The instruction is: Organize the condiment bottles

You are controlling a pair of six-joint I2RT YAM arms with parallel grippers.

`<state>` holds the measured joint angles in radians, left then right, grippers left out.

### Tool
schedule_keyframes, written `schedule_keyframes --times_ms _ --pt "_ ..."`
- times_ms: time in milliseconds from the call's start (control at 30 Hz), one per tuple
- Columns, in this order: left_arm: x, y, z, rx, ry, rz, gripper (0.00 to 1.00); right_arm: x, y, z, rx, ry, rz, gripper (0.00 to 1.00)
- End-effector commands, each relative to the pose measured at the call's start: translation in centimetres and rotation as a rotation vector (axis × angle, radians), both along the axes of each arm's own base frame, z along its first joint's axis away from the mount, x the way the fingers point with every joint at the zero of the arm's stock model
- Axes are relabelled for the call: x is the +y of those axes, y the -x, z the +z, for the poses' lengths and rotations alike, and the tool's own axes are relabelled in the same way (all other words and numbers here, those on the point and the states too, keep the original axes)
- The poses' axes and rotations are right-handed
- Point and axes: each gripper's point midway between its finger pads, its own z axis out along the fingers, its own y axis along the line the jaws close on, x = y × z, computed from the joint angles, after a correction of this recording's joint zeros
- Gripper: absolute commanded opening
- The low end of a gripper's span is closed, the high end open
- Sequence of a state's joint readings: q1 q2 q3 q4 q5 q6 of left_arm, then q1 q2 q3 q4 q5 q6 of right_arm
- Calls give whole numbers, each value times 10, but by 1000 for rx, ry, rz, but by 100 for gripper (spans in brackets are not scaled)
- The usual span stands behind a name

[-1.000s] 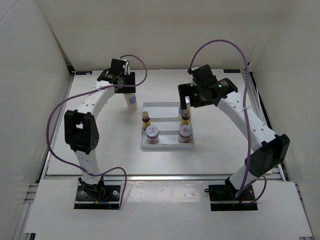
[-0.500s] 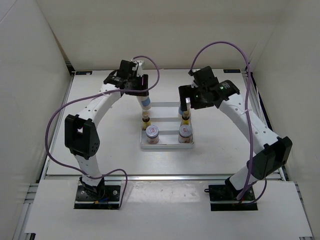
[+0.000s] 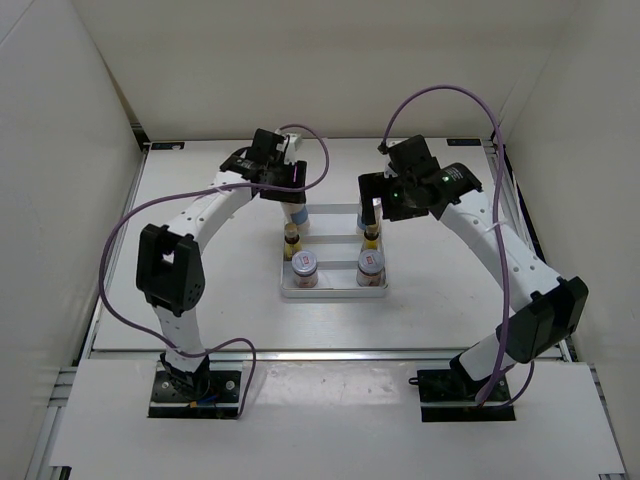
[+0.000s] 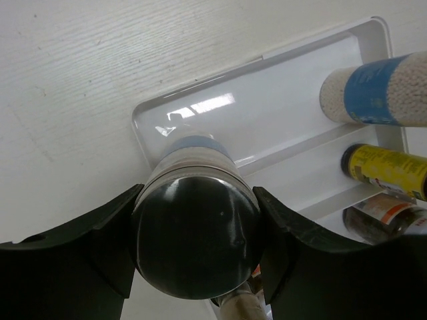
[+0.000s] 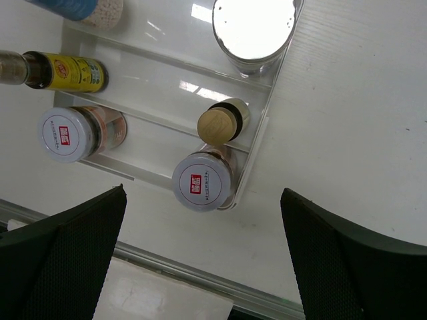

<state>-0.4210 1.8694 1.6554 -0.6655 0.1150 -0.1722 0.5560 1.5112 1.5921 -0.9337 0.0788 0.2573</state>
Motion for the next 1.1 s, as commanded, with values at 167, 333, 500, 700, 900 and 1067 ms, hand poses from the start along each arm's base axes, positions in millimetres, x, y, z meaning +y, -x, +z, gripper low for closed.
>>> schedule_keyframes --times_ms 167,333,500,700,900,1067 --pt "-5 -5 -4 -26 9 -12 53 0 0 14 -42 -38 -14 99" --pt "-1 -8 -10 -26 -17 9 70 -1 1 10 -34 -33 -14 99" --pt "-1 -13 -7 -38 -18 16 93 -3 1 13 -45 -32 -20 99" --pt "1 -24 9 -85 -23 52 100 -7 1 12 -47 -13 -33 99" --pt "14 -35 77 -250 -24 112 100 -21 -7 21 -92 42 -92 99" --pt "49 -27 154 -428 -38 221 100 -35 -9 25 -114 97 -137 99"
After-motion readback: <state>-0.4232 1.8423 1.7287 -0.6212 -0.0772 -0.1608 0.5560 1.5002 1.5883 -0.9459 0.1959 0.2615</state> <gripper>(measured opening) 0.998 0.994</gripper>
